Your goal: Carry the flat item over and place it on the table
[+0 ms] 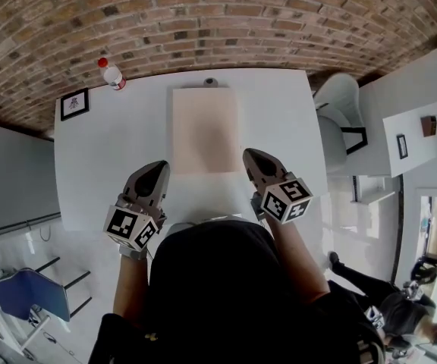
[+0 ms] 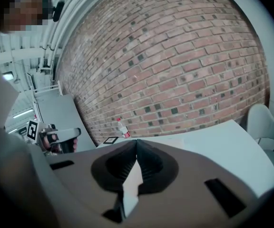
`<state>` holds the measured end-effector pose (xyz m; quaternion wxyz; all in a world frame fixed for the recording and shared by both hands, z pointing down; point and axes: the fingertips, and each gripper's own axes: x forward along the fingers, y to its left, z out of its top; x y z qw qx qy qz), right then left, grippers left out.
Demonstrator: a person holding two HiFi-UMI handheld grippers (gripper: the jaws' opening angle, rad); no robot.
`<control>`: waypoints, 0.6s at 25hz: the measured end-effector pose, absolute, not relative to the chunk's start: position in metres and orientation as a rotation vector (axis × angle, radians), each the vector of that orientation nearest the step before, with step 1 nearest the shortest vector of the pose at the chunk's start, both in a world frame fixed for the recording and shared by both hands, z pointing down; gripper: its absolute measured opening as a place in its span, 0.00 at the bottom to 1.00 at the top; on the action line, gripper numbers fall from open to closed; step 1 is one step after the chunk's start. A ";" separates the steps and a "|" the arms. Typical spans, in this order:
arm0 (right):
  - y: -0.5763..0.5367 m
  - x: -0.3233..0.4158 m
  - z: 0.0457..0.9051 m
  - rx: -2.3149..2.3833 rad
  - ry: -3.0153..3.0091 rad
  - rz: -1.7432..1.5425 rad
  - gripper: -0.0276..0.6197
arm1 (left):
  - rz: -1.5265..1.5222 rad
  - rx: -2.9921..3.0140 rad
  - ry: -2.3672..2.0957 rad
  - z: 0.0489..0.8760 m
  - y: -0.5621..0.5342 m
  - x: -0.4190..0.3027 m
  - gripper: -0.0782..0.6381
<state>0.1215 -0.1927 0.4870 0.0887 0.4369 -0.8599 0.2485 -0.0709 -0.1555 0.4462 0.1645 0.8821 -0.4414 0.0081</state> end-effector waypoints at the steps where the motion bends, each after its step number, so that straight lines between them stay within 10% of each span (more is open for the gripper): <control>1: -0.189 0.122 0.477 1.299 -2.584 0.715 0.06 | 0.028 2.529 -1.262 0.442 -0.154 -0.070 0.11; 15: -0.151 0.106 0.390 1.161 -2.743 0.262 0.06 | 0.002 2.634 -1.325 0.386 -0.131 -0.059 0.11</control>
